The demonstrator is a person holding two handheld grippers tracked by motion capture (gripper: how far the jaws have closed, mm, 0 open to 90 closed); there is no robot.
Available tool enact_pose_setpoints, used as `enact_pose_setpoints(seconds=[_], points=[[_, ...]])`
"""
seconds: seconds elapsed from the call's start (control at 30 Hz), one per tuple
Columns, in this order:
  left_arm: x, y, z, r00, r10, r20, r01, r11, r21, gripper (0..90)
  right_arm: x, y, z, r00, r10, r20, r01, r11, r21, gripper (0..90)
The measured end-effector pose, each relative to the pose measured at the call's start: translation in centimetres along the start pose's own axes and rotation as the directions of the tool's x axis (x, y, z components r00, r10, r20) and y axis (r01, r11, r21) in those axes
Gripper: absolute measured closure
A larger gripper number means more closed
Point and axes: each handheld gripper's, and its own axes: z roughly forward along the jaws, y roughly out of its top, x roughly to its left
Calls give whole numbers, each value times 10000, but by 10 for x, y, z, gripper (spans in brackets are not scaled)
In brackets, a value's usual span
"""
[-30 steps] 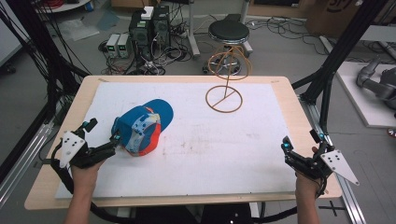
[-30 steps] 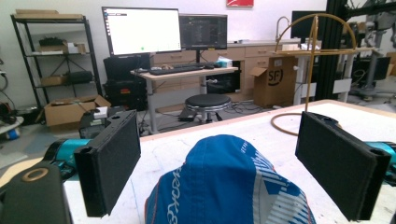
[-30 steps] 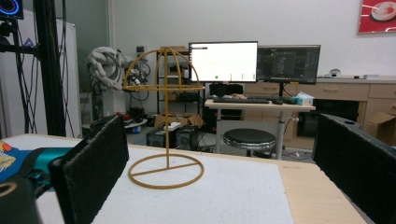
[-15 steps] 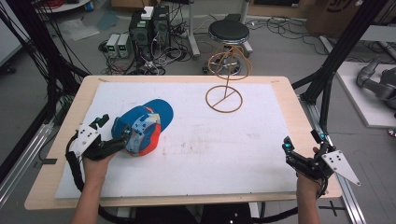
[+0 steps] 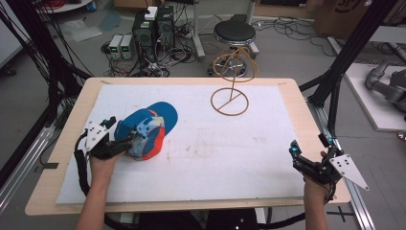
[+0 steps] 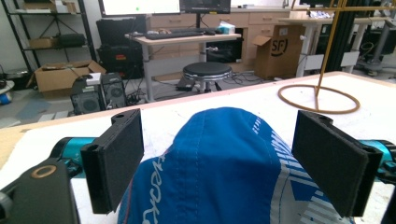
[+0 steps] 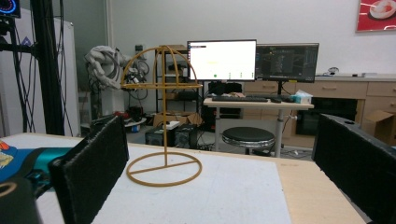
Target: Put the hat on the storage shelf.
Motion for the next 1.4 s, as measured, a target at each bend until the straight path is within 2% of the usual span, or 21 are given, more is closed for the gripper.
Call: enact_pose_setpoints(seconds=[0.37,0.6,0.73,0.77,0.9,1.0,1.17,1.3,1.4], points=[[0,-5,8,9993,-177,318,164,9990,408,245,1,0,1,9999,-119,-41,120,9999,19,35],[1,-10,12,9992,-211,354,175,9948,1002,287,1,0,1,10000,-74,-28,74,10000,19,35],[2,-12,13,9988,-263,410,212,9925,1207,409,1,0,1,10000,-39,4,39,10000,59,35],[2,-13,14,9986,-300,441,235,9897,1414,452,1,0,1,10000,-41,7,41,10000,52,35],[2,-15,16,9988,-304,394,234,9855,1680,562,1,0,1,10000,-78,-5,78,9999,63,35],[2,-15,16,9989,-285,365,214,9829,1827,691,1,-1,1,10000,-62,-15,62,9999,84,35],[1,-15,15,9997,-230,91,207,9797,1992,847,2,-1,2,10000,-51,-6,51,10000,63,35],[0,-12,13,9998,-149,151,120,9846,1745,877,1,-1,2,10000,-66,-6,66,10000,68,35],[-1,-10,12,9995,-240,181,211,9889,1470,881,1,-1,2,10000,-67,-11,67,10000,60,35]])
